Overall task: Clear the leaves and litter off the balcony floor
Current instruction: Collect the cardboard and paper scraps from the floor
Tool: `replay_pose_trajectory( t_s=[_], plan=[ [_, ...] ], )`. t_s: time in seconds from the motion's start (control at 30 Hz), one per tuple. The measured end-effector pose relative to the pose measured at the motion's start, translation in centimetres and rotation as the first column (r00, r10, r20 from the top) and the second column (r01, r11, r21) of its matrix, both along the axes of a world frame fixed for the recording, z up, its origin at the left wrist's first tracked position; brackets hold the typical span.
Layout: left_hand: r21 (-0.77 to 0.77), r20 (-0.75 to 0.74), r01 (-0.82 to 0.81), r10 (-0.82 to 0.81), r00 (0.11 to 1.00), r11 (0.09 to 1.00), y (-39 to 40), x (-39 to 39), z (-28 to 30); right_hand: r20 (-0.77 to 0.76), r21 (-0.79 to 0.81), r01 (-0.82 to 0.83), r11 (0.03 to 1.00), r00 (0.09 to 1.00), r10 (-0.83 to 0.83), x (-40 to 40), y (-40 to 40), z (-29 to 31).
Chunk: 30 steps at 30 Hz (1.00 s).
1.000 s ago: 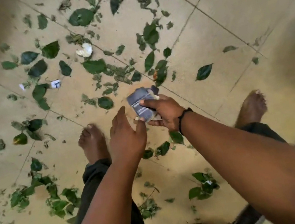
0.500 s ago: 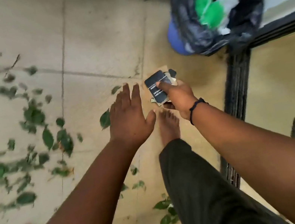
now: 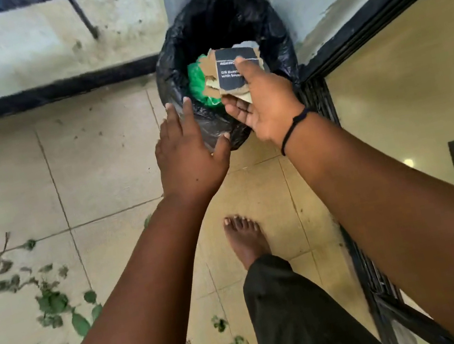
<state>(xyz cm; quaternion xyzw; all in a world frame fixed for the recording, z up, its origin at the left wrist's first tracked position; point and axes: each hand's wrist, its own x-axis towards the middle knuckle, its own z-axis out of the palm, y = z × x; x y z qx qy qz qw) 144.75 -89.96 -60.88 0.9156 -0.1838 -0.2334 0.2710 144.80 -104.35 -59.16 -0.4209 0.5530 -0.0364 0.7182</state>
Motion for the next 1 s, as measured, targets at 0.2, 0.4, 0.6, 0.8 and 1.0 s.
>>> replay_pose_trajectory(
  t_s=[0.2, 0.4, 0.6, 0.8, 1.0],
  plan=[
    [0.006, -0.03, -0.016, 0.016, 0.999, 1.0, -0.3, -0.2, -1.9, 0.016, 0.036, -0.071, 0.997, 0.997, 0.07, 3.4, -3.4, -1.8],
    [0.112, -0.098, -0.044, 0.055, 0.994, 0.993, 4.7, -2.6, -3.8, -0.187, -0.231, -0.273, 0.934, 0.955, 0.232, 3.3, -1.3, -1.1],
    [0.2, -0.172, -0.117, 0.152, 0.973, 0.973, 12.9, -5.7, -5.5, -0.372, -0.571, -0.722, 0.391, 0.651, 0.661, -4.4, 11.4, -0.8],
    [0.324, -0.275, -0.177, 0.272, 0.922, 0.929, 23.0, -11.7, -7.0, -0.475, -0.475, -0.87, -0.135, 0.125, 0.871, -10.5, 23.9, -6.8],
    [0.463, -0.366, -0.168, 0.36, 0.858, 0.87, 31.9, -17.7, -5.4, -0.531, -0.287, -0.836, -0.467, -0.267, 0.804, -15.5, 32.3, -7.4]
  ],
)
